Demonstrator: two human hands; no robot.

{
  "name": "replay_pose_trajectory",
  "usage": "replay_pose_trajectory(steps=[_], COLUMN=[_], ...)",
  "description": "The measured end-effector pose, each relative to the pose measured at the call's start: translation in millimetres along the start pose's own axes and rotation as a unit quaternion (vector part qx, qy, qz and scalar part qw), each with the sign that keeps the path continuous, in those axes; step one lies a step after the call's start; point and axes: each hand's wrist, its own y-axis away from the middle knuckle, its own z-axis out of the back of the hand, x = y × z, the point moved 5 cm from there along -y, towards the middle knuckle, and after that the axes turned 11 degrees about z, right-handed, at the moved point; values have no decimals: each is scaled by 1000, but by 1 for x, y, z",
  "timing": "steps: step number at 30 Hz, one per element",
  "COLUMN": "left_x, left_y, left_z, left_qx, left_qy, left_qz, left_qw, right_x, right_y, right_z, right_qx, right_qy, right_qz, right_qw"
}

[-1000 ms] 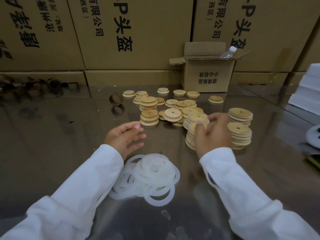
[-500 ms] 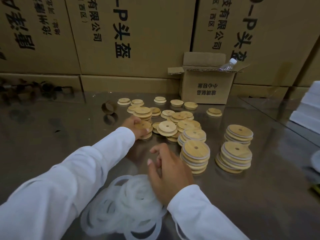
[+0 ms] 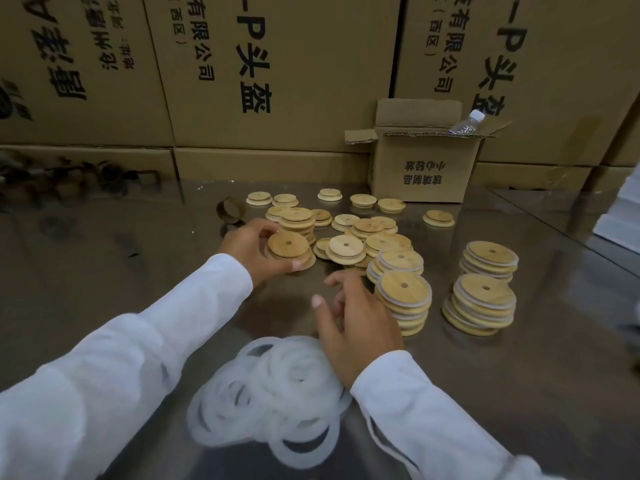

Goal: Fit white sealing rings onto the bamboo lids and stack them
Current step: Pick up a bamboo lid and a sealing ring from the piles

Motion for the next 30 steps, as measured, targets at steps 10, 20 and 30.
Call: replay_pose_trajectory(steps=[10, 20, 30], left_x=[-27, 10, 32], left_y=[116, 102, 90], left_z=[30, 14, 17], left_qx=[27, 168, 150], left_qy=[-5, 349, 430], left_qz=[-225, 41, 163], left_qw=[974, 921, 875], right_x=[11, 17, 8], right_y=[6, 3, 12], right_z=[-8, -5, -6], right_qx=[-16, -14, 152], right_qy=[-349, -368, -94], right_qz=[-123, -73, 16], right_qw=[929, 927, 984])
